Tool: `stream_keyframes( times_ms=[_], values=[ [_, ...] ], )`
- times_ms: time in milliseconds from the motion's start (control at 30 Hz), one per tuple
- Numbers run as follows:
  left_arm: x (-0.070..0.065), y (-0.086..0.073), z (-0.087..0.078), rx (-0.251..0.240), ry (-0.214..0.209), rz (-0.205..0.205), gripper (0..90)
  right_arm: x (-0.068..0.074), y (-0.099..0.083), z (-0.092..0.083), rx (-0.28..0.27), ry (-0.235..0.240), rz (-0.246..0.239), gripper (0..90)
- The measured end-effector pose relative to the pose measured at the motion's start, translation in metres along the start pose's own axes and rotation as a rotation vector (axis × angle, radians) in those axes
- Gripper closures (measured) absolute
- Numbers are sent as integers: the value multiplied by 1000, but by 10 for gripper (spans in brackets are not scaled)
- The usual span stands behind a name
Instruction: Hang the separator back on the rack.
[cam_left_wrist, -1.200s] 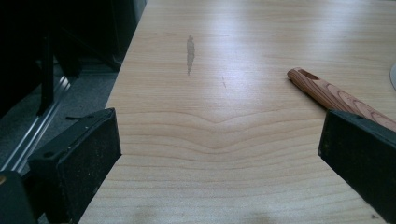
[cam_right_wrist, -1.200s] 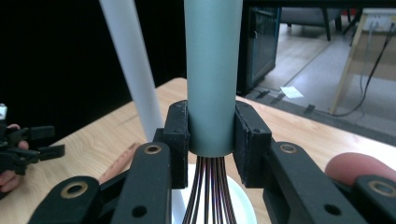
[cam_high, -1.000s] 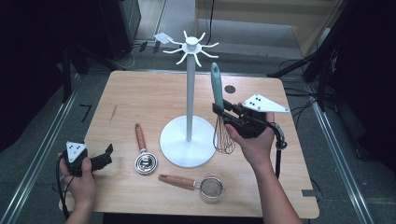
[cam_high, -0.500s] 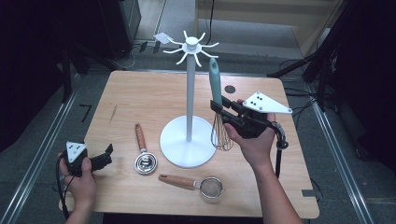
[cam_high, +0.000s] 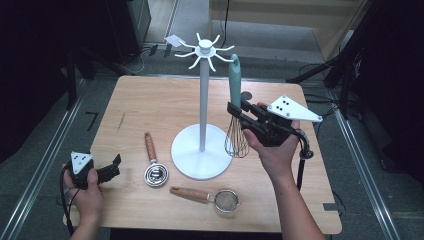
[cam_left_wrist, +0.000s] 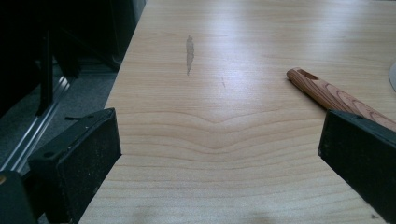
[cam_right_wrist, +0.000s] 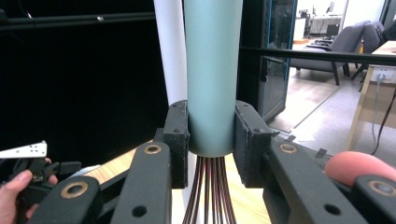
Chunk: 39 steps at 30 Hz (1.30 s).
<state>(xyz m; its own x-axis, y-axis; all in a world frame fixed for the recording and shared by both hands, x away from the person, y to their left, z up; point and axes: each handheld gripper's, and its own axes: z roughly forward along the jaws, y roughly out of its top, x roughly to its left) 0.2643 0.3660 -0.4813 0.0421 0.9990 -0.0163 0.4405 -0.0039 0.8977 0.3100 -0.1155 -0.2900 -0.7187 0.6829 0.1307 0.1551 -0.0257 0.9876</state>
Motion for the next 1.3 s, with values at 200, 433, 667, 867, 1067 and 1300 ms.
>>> stream_keyframes(
  times_ms=[200,433,667,867,1067,1300],
  values=[
    [0,0,0,-1,0,-1,0,4,3,-2,-18,27,-25,710],
    [0,0,0,-1,-2,-3,0,3,3,-6,-49,28,-12,710],
    [0,0,0,-1,-1,-1,0,8,5,-8,-54,71,-36,710],
    [0,0,0,-2,-2,-2,0,5,4,-2,-38,108,6,710],
    [0,0,0,-3,-2,-3,0,5,3,2,-16,143,22,710],
    [0,0,0,-4,-1,-3,0,10,2,6,-12,133,5,707]
  ],
)
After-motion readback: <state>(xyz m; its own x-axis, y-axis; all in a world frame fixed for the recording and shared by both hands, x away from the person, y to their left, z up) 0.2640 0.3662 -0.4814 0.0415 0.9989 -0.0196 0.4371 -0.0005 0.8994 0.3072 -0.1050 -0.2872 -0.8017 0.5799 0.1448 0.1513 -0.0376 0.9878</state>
